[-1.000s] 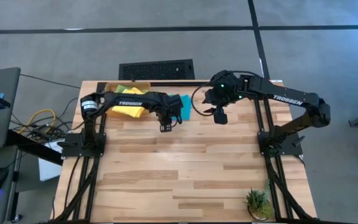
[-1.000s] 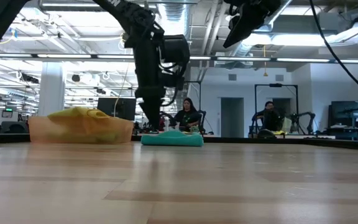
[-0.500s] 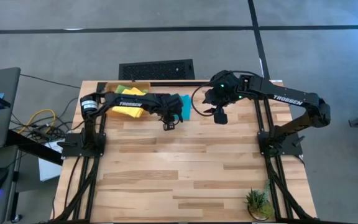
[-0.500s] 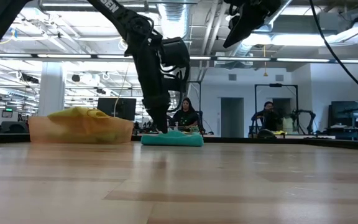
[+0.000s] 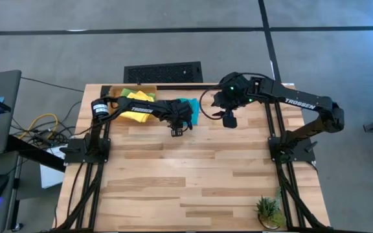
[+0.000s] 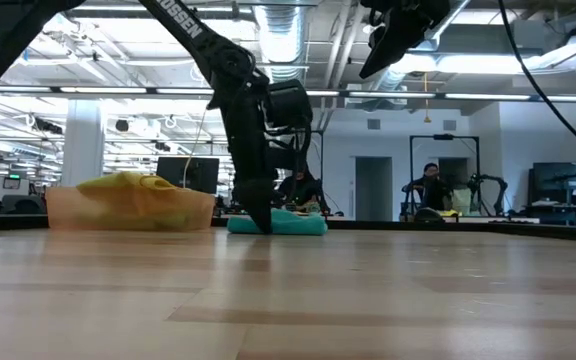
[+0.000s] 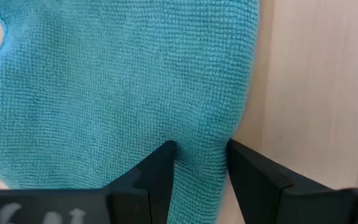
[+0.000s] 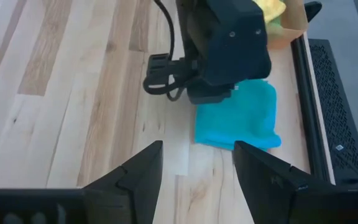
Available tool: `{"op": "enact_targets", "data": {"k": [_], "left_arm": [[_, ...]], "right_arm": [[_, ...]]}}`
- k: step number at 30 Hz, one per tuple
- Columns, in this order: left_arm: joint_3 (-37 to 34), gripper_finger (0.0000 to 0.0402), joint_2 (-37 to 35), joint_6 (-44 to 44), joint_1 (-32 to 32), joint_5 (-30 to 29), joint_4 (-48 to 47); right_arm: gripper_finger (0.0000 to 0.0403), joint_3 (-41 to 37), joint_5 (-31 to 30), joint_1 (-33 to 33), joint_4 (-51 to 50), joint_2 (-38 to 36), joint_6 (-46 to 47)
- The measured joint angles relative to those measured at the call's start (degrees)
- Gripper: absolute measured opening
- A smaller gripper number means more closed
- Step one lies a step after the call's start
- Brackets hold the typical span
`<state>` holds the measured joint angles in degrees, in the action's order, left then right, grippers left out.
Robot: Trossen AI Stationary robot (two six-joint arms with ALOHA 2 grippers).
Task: Fold microfiber towels
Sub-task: Stack the blue microfiber towel on top of the yellow microfiber towel
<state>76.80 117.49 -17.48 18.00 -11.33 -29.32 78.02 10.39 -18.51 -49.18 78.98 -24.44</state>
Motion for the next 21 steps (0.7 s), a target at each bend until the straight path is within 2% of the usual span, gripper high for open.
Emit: {"op": "enact_targets", "data": {"k": [6,8,12,21], "left_arm": [[0.1,0.0127,0.9,-0.2,-0.2,-0.1,-0.7],[0.7,0.0098,0.7,0.3,-0.4,-0.5,-1.7],[3.4,0.0016,1.0,3.4,-0.4,0.1,-5.5],[11.1,0.0003,-1.7,9.9,0.2,1.8,-16.2]], "right_arm": [[0.0221,0.0,-0.1,-0.8,-0.1,0.0,0.0],[0.0221,0.0,-0.1,-0.8,-0.1,0.0,0.0],[0.0221,0.0,-0.1,-0.8,-0.1,0.0,0.0],[0.0221,0.0,-0.2,-0.8,-0.1,0.0,0.0]]}}
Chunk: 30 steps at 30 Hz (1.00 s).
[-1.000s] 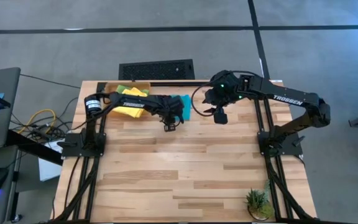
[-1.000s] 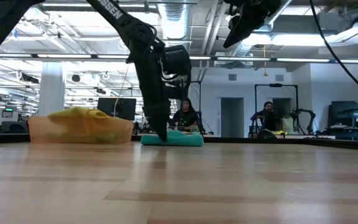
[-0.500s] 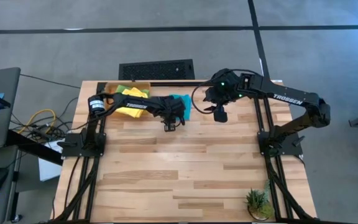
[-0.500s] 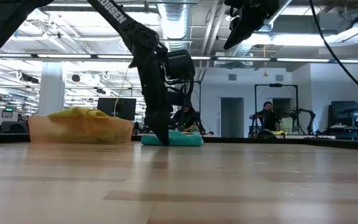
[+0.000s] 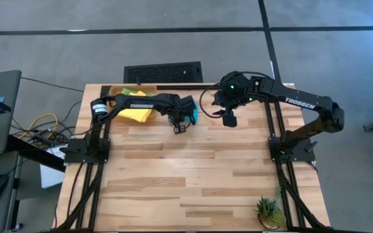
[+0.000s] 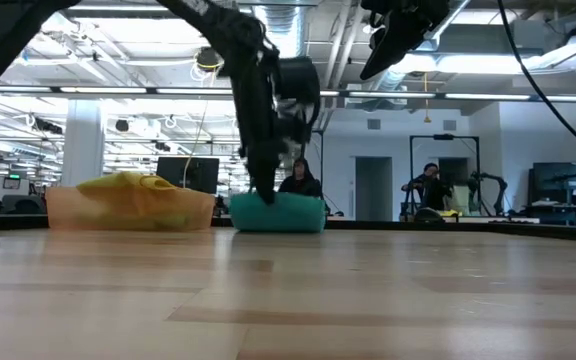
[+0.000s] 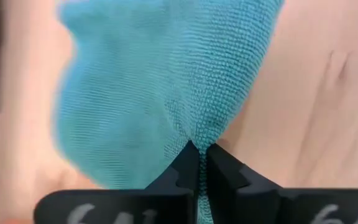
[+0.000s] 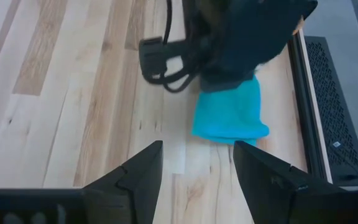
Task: Fold microfiber towels
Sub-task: Stack the blue microfiber towel on top of the yellow microfiber towel
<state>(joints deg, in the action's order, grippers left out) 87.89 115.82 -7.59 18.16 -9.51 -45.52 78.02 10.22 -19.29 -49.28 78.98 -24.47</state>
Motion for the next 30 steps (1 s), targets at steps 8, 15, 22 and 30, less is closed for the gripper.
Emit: {"op": "enact_targets", "data": {"k": [8,15,22,30], "left_arm": [[4.7,0.0001,-5.9,1.7,1.5,-0.4,-7.1],[8.0,0.0001,-10.9,2.8,3.9,-5.4,-12.9],[16.1,0.0,-12.0,1.8,7.5,-12.7,-23.5],[23.5,0.0,-12.1,0.1,13.9,-20.0,-35.9]], "right_arm": [[0.0221,0.0,0.0,0.0,0.0,0.0,0.0],[0.0221,0.0,0.0,0.0,0.0,0.0,-0.1],[0.0221,0.0,0.0,0.0,0.0,0.0,-1.1],[0.0221,0.0,0.0,0.0,0.0,0.0,-1.1]]}}
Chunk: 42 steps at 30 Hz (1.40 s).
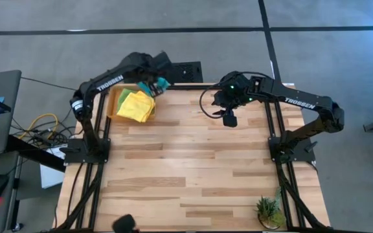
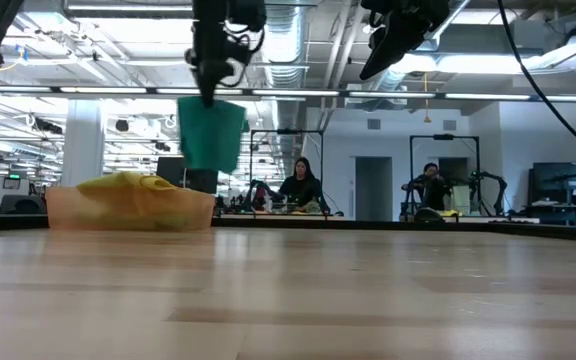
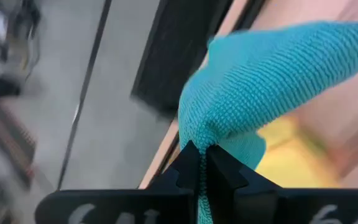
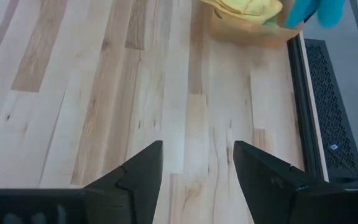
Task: Fold microfiber towels
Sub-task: Stack the blue microfiber towel on top of the yellow microfiber towel
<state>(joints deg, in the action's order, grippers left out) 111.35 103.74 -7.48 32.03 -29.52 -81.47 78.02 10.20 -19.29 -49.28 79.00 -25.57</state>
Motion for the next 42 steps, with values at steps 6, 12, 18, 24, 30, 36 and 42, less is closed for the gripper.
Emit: {"op": "enact_targets", "data": {"k": [6,12,18,24,30,36,42], "left_arm": [[1.0,0.0,0.0,1.9,6.1,-4.9,-8.9],[-0.8,0.0,0.0,4.6,10.4,-5.5,-8.6],[-5.8,0.0,0.0,4.2,10.8,-5.3,-8.6],[-10.2,0.0,0.0,4.3,8.5,-4.1,-8.6],[-14.5,0.0,0.1,4.7,5.9,-1.7,-8.6],[-17.0,0.0,0.1,5.1,2.2,2.1,-8.6],[-17.0,0.0,0.1,11.5,1.5,9.0,-4.1]], "right_arm": [[0.0221,0.0,0.0,0.0,0.0,0.0,-0.4],[0.0221,0.0,0.0,0.0,0.0,0.0,-0.4],[0.0221,0.0,0.0,0.0,-0.2,0.0,-0.5],[0.0221,0.0,0.0,0.0,-0.2,0.0,-1.4],[0.0221,0.0,0.0,0.0,-0.2,0.0,-1.5],[0.0221,0.0,0.0,0.0,-0.2,0.0,-2.0],[0.0221,0.0,0.0,0.0,0.0,0.0,-2.0]]}}
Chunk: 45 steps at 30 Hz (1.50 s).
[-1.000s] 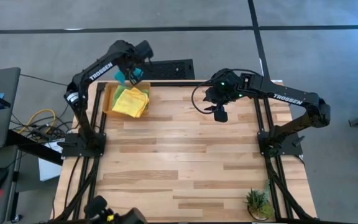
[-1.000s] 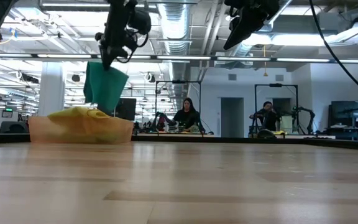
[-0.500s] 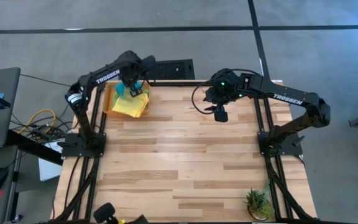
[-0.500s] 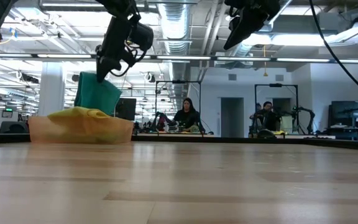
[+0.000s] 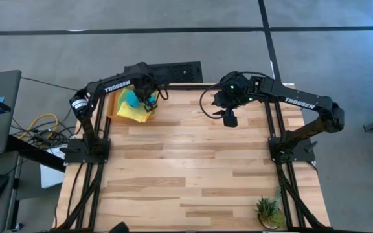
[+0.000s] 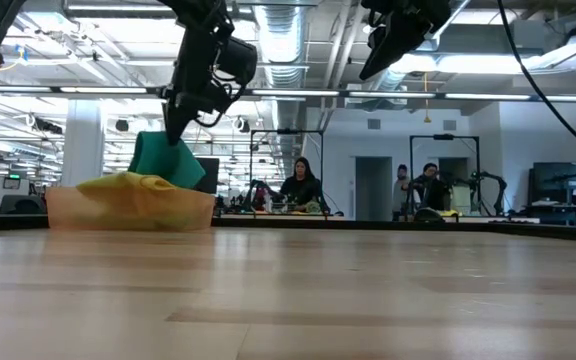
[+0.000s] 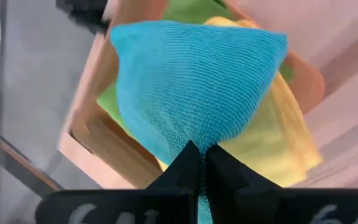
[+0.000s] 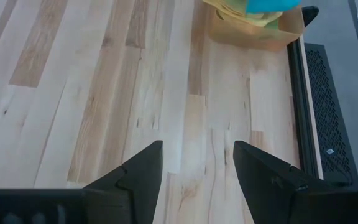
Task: Fold microfiber towels
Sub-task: Stack the blue microfiber towel on top of the yellow microfiber towel
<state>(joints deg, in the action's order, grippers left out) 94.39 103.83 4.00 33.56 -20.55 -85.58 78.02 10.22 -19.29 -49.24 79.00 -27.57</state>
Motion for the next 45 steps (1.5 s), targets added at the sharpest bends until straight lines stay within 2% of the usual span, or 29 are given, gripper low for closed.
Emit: {"op": "enact_targets", "data": {"k": [4,8,10,17,30,35,42,45], "left_arm": [[0.0,0.0,0.0,7.3,1.3,3.5,-1.0],[0.0,0.0001,0.0,3.6,1.3,11.1,-2.6],[0.0,0.0005,0.0,2.6,0.8,12.4,-2.4],[0.0,0.0042,0.0,3.3,0.3,7.8,-1.9],[0.0,0.0165,0.0,2.0,0.2,10.0,-3.4],[0.1,0.0173,-0.3,2.4,0.2,9.2,-4.4],[4.7,0.0167,-2.6,1.2,0.4,8.5,-3.0],[4.4,0.0167,-2.7,1.3,0.7,6.3,-2.6]], "right_arm": [[0.0221,0.0,0.0,0.0,0.0,0.0,0.1],[0.0221,0.0,0.0,0.0,0.0,0.0,0.1],[0.0221,0.0,0.0,0.0,0.0,0.0,0.1],[0.0221,0.0,0.0,0.0,0.0,0.0,0.1],[0.0221,0.0,0.0,0.0,0.0,0.0,0.1],[0.0221,0.0,0.0,-0.7,0.0,-0.2,0.1],[0.0221,0.0,-0.5,-3.1,0.3,-1.2,0.1],[0.0221,0.0,-0.5,-3.7,0.3,-1.0,0.5]]}}
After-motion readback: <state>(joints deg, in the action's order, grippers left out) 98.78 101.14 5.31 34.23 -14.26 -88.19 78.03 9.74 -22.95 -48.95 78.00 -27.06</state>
